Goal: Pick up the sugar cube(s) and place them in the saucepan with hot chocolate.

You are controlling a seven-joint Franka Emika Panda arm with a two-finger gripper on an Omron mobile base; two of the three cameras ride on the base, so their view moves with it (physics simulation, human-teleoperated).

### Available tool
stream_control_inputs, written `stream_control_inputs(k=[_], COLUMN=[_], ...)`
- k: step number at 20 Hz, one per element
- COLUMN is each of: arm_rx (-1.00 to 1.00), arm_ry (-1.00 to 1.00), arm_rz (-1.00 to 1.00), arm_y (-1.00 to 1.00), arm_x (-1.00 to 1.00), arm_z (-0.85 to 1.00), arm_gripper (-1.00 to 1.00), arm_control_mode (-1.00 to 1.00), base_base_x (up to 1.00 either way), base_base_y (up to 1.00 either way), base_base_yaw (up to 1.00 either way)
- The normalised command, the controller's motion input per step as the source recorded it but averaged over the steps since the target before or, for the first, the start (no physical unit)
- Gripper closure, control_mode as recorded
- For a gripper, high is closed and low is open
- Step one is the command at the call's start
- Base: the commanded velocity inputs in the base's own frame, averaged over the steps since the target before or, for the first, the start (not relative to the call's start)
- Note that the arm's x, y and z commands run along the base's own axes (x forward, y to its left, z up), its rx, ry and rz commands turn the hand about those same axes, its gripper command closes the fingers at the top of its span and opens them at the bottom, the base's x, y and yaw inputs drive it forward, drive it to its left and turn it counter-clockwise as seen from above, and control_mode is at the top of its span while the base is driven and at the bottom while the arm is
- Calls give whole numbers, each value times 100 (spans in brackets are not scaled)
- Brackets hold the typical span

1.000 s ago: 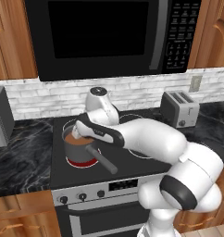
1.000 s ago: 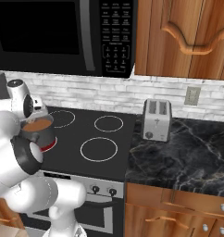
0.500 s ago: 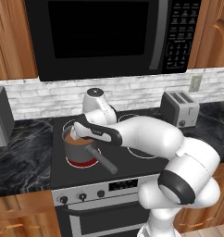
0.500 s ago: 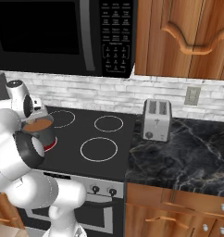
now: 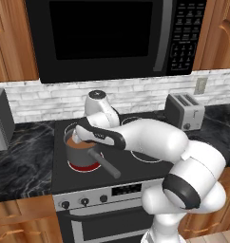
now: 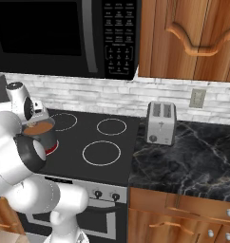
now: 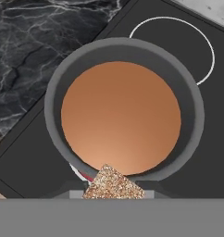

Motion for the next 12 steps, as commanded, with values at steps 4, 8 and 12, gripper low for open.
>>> stream_control_inputs(k=[4, 8, 12], arm_rx=[0, 0, 0], arm_ry=[0, 0, 0], arm_rz=[0, 0, 0], arm_y=[0, 0, 0], arm_x=[0, 0, 12], arm_z=[0, 0, 7], arm_gripper=[100, 100, 100], arm_control_mode=[-100, -100, -100], base_base_x=[0, 0, 0], base_base_y=[0, 0, 0], base_base_yaw=[0, 0, 0])
